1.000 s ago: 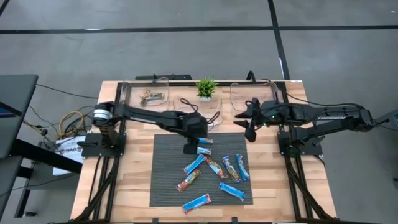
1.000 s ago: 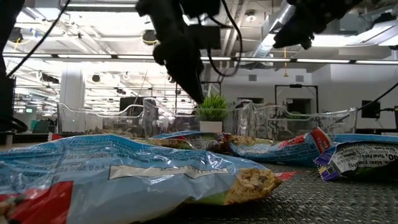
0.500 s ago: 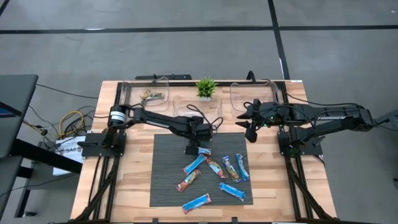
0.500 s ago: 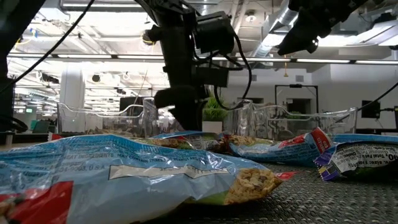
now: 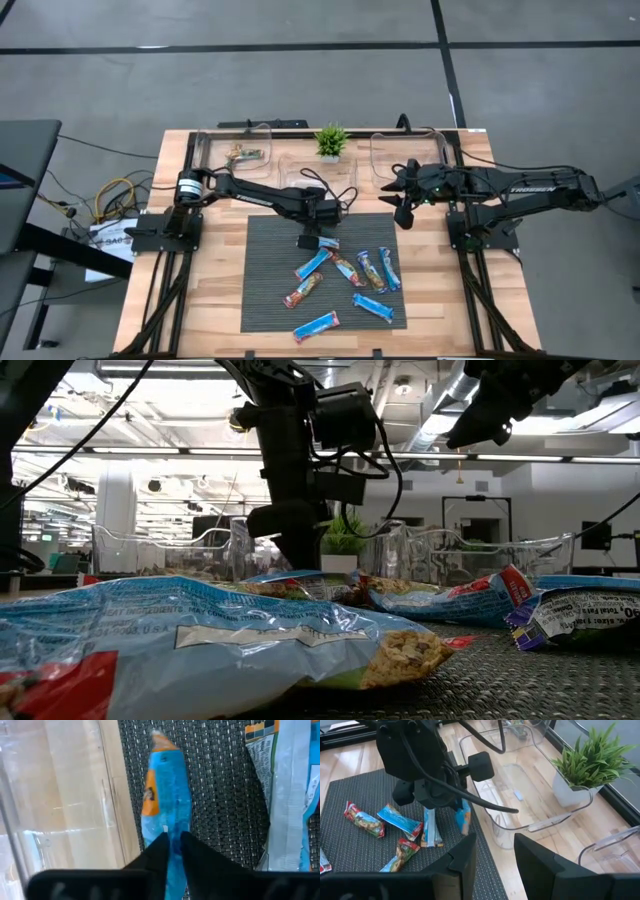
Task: Pick and place Granola Bars by type
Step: Put the blue granola bar into the left transparent bin
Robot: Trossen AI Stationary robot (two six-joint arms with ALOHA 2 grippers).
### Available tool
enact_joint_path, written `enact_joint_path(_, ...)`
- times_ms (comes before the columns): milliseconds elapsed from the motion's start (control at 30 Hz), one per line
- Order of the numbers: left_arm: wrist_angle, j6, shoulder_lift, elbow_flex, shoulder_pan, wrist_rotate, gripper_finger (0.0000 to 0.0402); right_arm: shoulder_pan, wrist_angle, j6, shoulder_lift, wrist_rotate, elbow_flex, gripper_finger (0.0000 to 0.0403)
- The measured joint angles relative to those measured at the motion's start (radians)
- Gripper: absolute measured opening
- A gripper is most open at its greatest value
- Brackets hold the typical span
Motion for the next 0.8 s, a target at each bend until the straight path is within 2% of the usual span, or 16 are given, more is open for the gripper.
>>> enact_joint_path(67, 0.000, -0.011, 0.000, 0.000, 0.000, 0.000, 0.0007, 0.000, 0.000, 0.000, 0.000, 0.000, 0.000, 0.0123)
enact_joint_path(500, 0.001, -0.053, 0.000, 0.000, 0.000, 0.019, 0.0002, 0.000, 0.000, 0.000, 0.000, 0.001, 0.000, 0.0123)
enact_joint_path(633, 0.001, -0.077, 0.000, 0.000, 0.000, 0.023, 0.0018, 0.000, 0.000, 0.000, 0.000, 0.001, 0.000, 0.0123)
enact_joint_path(800, 0.001, -0.108, 0.000, 0.000, 0.000, 0.030, 0.0064, 0.000, 0.000, -0.001, 0.000, 0.001, 0.000, 0.0123)
